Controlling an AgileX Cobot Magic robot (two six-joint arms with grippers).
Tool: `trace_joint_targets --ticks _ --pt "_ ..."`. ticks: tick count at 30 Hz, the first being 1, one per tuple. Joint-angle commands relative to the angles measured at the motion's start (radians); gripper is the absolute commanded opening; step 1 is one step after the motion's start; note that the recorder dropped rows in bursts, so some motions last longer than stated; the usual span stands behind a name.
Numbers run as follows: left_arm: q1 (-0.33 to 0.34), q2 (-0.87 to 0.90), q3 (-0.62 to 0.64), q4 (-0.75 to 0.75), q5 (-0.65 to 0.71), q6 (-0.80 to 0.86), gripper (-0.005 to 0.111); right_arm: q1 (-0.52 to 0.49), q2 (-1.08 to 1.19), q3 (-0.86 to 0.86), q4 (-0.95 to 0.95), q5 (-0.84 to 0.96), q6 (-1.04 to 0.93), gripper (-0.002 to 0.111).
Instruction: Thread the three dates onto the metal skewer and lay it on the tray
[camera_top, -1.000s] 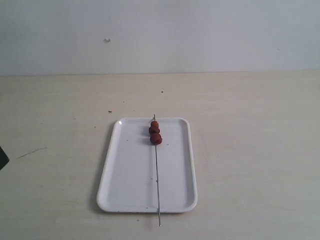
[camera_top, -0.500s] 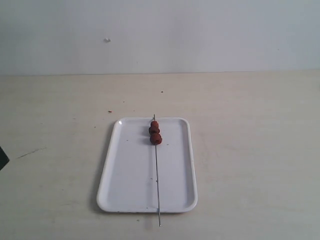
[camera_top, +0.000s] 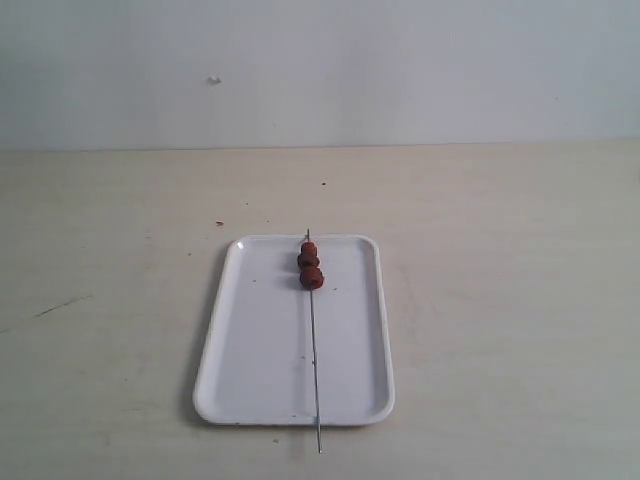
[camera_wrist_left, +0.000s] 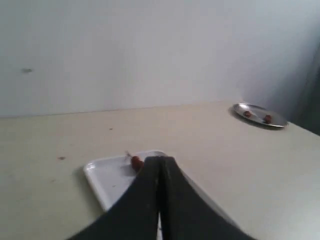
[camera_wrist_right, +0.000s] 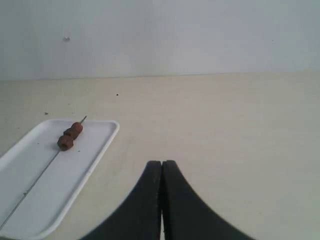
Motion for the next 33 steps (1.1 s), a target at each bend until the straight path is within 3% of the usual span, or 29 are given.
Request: trace_joint_targets --ticks 1,6,10,33 --pt "0.196 -0.108 0.022 -0.078 0.121 0.010 0.000 -0.004 -0.009 0.005 0.001 0.002 -0.006 0.000" --pt "0.356 -0.236 0.022 -0.080 0.339 -0.049 0.000 -0.004 -0.009 0.005 0.001 0.002 -0.006 0.000" --pt "0.410 -0.325 0.022 -0.076 0.479 -0.089 0.000 -0.004 -0.009 0.005 0.001 0.002 -0.006 0.000" --pt "0.420 -0.325 0.022 -0.076 0.506 -0.084 0.000 -0.004 -0.009 0.005 0.001 0.002 -0.006 0.000"
